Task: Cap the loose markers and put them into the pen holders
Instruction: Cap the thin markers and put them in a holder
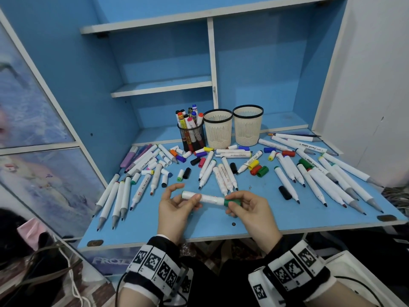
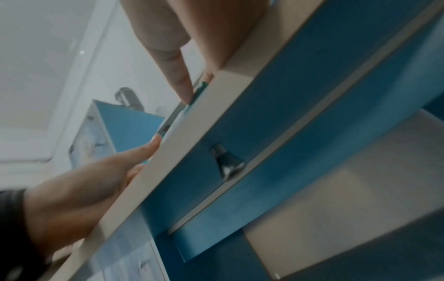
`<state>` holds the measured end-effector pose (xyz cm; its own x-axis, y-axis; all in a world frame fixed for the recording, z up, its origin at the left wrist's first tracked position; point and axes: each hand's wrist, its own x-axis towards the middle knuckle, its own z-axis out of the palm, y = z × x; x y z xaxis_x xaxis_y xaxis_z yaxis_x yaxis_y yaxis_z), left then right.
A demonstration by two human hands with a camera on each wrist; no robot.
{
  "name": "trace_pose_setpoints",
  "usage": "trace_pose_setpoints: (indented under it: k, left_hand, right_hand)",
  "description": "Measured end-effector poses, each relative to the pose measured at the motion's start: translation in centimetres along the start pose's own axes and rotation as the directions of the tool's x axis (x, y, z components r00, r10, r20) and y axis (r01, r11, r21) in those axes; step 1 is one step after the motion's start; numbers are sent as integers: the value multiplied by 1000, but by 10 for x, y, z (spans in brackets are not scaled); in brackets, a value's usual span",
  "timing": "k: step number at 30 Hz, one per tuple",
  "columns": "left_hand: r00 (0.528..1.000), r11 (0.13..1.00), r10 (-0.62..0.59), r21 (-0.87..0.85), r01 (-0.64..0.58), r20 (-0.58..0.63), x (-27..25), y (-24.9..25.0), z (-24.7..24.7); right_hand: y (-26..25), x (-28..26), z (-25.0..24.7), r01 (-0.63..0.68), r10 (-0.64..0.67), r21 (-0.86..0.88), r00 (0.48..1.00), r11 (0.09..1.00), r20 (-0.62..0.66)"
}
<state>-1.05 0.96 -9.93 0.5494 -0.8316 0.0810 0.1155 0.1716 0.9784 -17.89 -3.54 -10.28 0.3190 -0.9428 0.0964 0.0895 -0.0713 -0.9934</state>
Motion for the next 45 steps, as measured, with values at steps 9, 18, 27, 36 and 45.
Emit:
trace_pose_setpoints:
  k: [9, 18, 27, 36, 45]
  left_hand:
    - [976, 966, 217, 139, -216, 6, -5, 43, 9]
    - [973, 904, 182, 366, -222, 142, 41, 98, -11]
    - [973, 184, -213, 982, -50, 89, 119, 86, -70]
    - [964, -68, -265, 998, -2, -16, 140, 74, -74]
    - [983, 279, -181, 960, 28, 24, 119, 96, -64]
  right_hand:
    - [-20, -14, 29, 199, -145, -297, 970, 934, 196]
    - [-58, 23, 41, 308, -264, -264, 946, 914, 190]
    - [-119, 78, 45, 369, -356, -283, 929, 885, 97]
    - [-151, 139, 51, 475, -487, -369, 871, 799, 67]
    - [-148, 176, 53, 452, -465, -490, 879, 745, 104]
